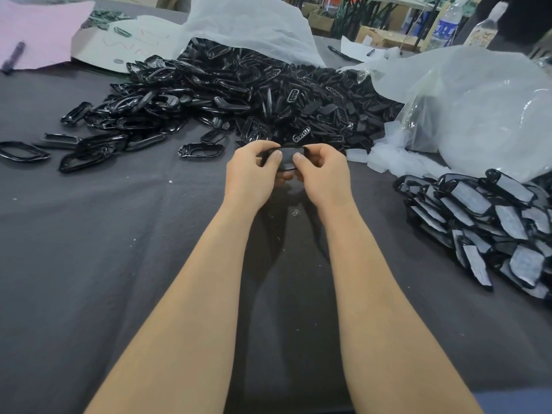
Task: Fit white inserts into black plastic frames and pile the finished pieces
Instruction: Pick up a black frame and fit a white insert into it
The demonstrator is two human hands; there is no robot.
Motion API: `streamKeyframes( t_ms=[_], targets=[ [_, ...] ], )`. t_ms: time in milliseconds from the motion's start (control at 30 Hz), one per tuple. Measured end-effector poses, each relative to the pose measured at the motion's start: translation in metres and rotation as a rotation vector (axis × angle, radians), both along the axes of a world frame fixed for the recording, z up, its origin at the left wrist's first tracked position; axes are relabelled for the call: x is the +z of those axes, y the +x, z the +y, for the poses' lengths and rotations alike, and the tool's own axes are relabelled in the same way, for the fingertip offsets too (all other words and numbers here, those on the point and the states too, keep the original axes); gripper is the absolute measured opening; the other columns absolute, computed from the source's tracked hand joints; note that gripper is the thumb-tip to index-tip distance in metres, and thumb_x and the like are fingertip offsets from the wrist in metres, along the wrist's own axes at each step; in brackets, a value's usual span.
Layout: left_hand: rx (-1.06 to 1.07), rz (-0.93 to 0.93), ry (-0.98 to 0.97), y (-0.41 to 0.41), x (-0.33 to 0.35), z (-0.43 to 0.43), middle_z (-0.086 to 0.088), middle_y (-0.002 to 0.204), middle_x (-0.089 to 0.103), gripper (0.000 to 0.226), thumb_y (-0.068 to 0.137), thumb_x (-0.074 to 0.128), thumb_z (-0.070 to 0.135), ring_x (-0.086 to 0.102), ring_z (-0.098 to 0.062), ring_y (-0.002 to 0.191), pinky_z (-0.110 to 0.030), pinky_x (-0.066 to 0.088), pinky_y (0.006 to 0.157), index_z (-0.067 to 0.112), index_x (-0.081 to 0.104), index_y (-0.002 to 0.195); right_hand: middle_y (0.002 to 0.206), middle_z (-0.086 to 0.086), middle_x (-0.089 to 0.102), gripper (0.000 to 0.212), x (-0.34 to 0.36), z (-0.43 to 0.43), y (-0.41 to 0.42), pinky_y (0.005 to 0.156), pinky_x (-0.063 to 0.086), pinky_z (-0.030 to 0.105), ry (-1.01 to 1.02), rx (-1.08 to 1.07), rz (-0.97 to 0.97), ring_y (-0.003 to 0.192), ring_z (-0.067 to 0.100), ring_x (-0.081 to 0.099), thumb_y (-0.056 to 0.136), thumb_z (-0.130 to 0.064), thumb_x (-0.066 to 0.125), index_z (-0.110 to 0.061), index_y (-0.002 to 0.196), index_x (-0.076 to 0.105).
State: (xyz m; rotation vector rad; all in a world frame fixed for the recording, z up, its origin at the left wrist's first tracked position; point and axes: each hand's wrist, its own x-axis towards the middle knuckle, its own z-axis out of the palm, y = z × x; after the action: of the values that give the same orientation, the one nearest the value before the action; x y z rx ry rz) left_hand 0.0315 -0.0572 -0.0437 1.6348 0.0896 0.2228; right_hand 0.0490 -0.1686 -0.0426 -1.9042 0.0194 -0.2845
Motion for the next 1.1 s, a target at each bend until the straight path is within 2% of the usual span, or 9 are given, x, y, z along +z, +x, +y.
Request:
streamKeyframes(
  t_ms=[133, 233, 300, 367, 500, 667, 767, 933, 1100],
  targets=[
    [-0.002, -0.007, 0.092, 0.0004, -0.0015, -0.0006, 0.000, 0.081, 0.070, 0.017, 0.093, 0.063, 0.015, 0.067, -0.002, 0.058, -0.018, 0.056, 0.060, 0.021, 0.055, 0.106, 0.081, -0.002, 0.064, 0.014, 0.0000, -0.0039, 0.0011, 0.082, 0.057, 0.039, 0.059, -0.018, 0.023, 0.078, 0.017, 0.065, 0.090, -0.013, 0.062, -0.024, 0.083, 0.057],
    [0.011, -0.009, 0.105, 0.0011, -0.0003, 0.0000, 0.000, 0.082, 0.069, 0.020, 0.093, 0.062, 0.011, 0.067, -0.001, 0.060, -0.021, 0.058, 0.066, 0.021, 0.056, 0.110, 0.081, 0.000, 0.066, 0.019, 0.0008, -0.0034, -0.0006, 0.075, 0.058, 0.031, 0.115, 0.005, 0.045, 0.077, 0.018, 0.067, 0.090, -0.010, 0.063, -0.026, 0.082, 0.058],
    [0.032, -0.001, 0.115, 0.0018, -0.0006, 0.0010, -0.004, 0.088, 0.071, 0.022, 0.093, 0.061, 0.011, 0.071, -0.010, 0.075, -0.032, 0.059, 0.078, 0.021, 0.059, 0.113, 0.092, 0.008, 0.069, 0.011, -0.0004, -0.0019, -0.0012, 0.082, 0.057, 0.040, 0.073, 0.045, 0.060, 0.087, 0.025, 0.069, 0.089, -0.011, 0.064, -0.021, 0.091, 0.060],
    [0.045, 0.007, 0.144, 0.0021, -0.0011, 0.0019, -0.006, 0.096, 0.072, 0.021, 0.093, 0.060, 0.012, 0.070, -0.020, 0.088, -0.040, 0.057, 0.086, 0.022, 0.061, 0.112, 0.099, 0.011, 0.070, 0.017, -0.0004, 0.0006, -0.0018, 0.088, 0.054, 0.047, 0.027, 0.054, 0.067, 0.092, 0.029, 0.068, 0.088, -0.011, 0.064, -0.013, 0.104, 0.059],
    [0.021, 0.030, 0.066, 0.0017, -0.0009, -0.0003, -0.004, 0.092, 0.072, 0.023, 0.097, 0.052, 0.009, 0.072, -0.018, 0.080, -0.035, 0.059, 0.079, 0.022, 0.060, 0.115, 0.095, 0.010, 0.070, 0.018, 0.0008, 0.0012, -0.0016, 0.087, 0.054, 0.047, -0.042, 0.017, 0.022, 0.090, 0.025, 0.068, 0.088, -0.010, 0.064, -0.014, 0.105, 0.058],
    [0.027, 0.046, 0.033, 0.0001, 0.0007, 0.0001, -0.004, 0.093, 0.072, 0.033, 0.098, 0.048, 0.009, 0.073, -0.020, 0.079, -0.041, 0.059, 0.082, 0.039, 0.051, 0.086, 0.102, 0.012, 0.069, 0.025, 0.0011, -0.0001, -0.0014, 0.087, 0.055, 0.045, -0.035, 0.024, 0.032, 0.093, 0.026, 0.068, 0.092, -0.007, 0.057, -0.008, 0.117, 0.058],
    [0.045, 0.042, 0.034, -0.0009, 0.0017, 0.0006, 0.002, 0.089, 0.070, 0.033, 0.096, 0.050, 0.010, 0.073, -0.018, 0.076, -0.041, 0.059, 0.081, 0.040, 0.052, 0.081, 0.100, 0.010, 0.070, 0.023, 0.0020, 0.0007, -0.0020, 0.086, 0.056, 0.044, -0.041, 0.031, 0.025, 0.091, 0.024, 0.068, 0.092, -0.007, 0.055, -0.008, 0.115, 0.059],
    [0.059, 0.071, -0.012, -0.0005, 0.0017, 0.0019, -0.005, 0.096, 0.071, 0.027, 0.093, 0.052, 0.013, 0.072, -0.023, 0.083, -0.044, 0.059, 0.082, 0.037, 0.056, 0.082, 0.097, 0.004, 0.070, 0.017, 0.0012, 0.0016, -0.0020, 0.084, 0.057, 0.044, -0.008, -0.005, 0.032, 0.089, 0.021, 0.069, 0.092, -0.013, 0.056, -0.015, 0.108, 0.061],
    [0.040, 0.058, -0.015, -0.0016, 0.0015, 0.0010, -0.006, 0.090, 0.072, 0.022, 0.095, 0.052, 0.015, 0.073, -0.020, 0.075, -0.042, 0.060, 0.079, 0.035, 0.056, 0.085, 0.095, 0.006, 0.069, 0.007, 0.0003, 0.0016, -0.0006, 0.085, 0.056, 0.045, -0.045, -0.028, 0.009, 0.090, 0.023, 0.067, 0.092, -0.015, 0.057, -0.019, 0.098, 0.058]
  ],
)
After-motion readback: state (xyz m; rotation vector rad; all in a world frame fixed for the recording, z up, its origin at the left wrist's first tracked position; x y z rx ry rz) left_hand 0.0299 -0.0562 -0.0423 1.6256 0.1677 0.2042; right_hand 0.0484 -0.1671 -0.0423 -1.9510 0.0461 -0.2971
